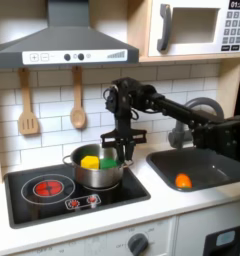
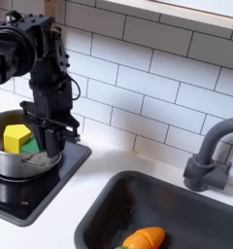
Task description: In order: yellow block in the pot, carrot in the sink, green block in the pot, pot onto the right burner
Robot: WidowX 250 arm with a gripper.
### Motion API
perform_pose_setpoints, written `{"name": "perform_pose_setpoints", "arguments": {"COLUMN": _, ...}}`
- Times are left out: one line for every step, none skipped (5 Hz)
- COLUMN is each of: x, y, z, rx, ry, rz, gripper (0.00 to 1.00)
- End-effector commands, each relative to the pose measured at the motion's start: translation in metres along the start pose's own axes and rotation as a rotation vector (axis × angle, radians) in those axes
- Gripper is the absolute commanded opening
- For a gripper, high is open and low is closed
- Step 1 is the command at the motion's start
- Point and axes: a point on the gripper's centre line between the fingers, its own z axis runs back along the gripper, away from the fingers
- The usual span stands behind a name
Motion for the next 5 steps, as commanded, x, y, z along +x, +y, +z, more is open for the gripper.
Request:
{"name": "perform_pose_setpoints", "arguments": {"x": -0.007, "y": -0.006, "z": 0.032, "rx": 0.020, "ry": -0.083, "rz": -0.014, "gripper": 1.00}}
{"name": "perform_pose_setpoints", "arguments": {"x": -0.017, "y": -0.015, "z": 0.053, "rx": 0.028, "ry": -0.138, "rz": -0.034, "gripper": 1.00}}
{"name": "perform_pose_setpoints", "arguments": {"x": -0.034, "y": -0.018, "z": 0.059, "rx": 0.042, "ry": -0.151, "rz": -0.038, "gripper": 0.85}}
{"name": "perform_pose_setpoints", "arguments": {"x": -0.056, "y": -0.012, "z": 0.057, "rx": 0.052, "ry": -0.140, "rz": -0.013, "gripper": 0.45}}
{"name": "perform_pose_setpoints", "arguments": {"x": -0.072, "y": -0.009, "z": 0.056, "rx": 0.053, "ry": -0.133, "rz": 0.008, "gripper": 0.00}}
